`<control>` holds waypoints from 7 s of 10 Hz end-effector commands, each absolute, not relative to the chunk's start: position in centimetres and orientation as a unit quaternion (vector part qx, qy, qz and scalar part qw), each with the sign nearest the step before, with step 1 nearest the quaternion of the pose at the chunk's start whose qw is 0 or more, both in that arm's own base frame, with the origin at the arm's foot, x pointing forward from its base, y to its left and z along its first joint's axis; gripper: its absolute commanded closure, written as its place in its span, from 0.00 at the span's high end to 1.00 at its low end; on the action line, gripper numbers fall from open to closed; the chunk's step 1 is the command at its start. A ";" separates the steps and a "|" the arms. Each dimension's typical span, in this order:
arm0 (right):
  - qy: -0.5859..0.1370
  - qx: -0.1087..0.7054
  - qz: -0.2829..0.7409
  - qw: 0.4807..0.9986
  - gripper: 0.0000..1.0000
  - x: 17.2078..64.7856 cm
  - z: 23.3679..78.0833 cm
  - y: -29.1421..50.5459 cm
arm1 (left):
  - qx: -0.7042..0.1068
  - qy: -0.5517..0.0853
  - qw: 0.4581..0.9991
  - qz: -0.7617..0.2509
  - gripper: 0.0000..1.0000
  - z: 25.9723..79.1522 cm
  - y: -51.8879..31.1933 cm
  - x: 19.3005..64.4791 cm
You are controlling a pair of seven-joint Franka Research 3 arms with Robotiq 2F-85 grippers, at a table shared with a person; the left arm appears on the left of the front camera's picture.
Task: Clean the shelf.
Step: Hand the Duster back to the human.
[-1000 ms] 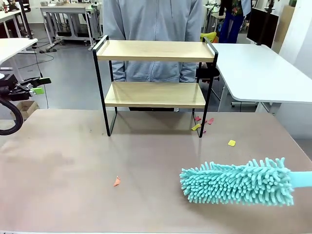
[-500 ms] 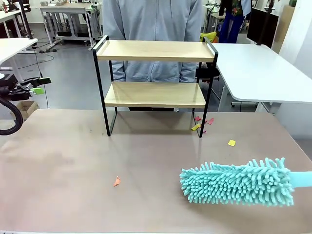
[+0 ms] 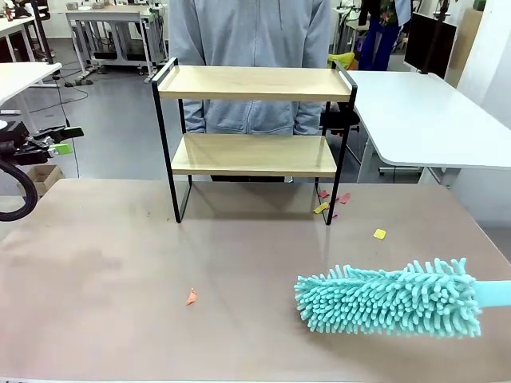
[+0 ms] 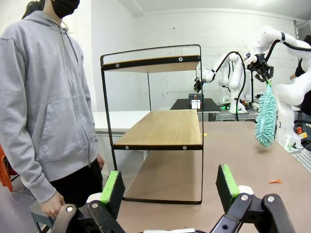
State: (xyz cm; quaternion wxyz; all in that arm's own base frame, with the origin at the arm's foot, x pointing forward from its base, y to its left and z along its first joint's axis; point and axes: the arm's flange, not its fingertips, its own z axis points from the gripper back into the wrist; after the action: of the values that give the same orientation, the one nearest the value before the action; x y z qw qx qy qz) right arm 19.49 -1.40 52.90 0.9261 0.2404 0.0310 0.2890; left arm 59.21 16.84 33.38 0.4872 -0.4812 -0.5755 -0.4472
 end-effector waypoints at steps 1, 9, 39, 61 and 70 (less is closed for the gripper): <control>-0.004 0.243 0.307 0.920 0.13 22.3 53.4 -2.9 | -0.481 -0.575 0.487 -0.447 1.00 33.4 16.8 59.2; -0.158 0.239 0.556 0.780 0.13 36.1 54.9 -5.7 | -0.496 -0.550 0.523 -0.422 1.00 39.2 6.1 43.9; -0.216 0.273 0.615 0.707 0.13 41.1 56.5 1.5 | -0.555 -0.511 0.479 -0.449 1.00 37.2 -21.3 43.2; -0.202 0.277 0.612 0.713 0.73 41.0 56.2 1.4 | -0.594 -0.472 0.446 -0.475 0.00 36.7 -25.2 42.2; -0.429 0.350 0.479 0.681 1.00 35.1 65.3 -6.9 | -0.594 -0.472 0.446 -0.475 0.00 36.7 -25.2 42.2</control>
State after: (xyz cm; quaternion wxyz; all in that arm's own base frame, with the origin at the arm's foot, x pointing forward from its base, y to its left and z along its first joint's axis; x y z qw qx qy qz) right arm 35.52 -6.04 66.28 0.6900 0.3264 -0.3951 0.5111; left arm 42.25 -25.15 36.62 0.4527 -0.5961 -0.4667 -0.4711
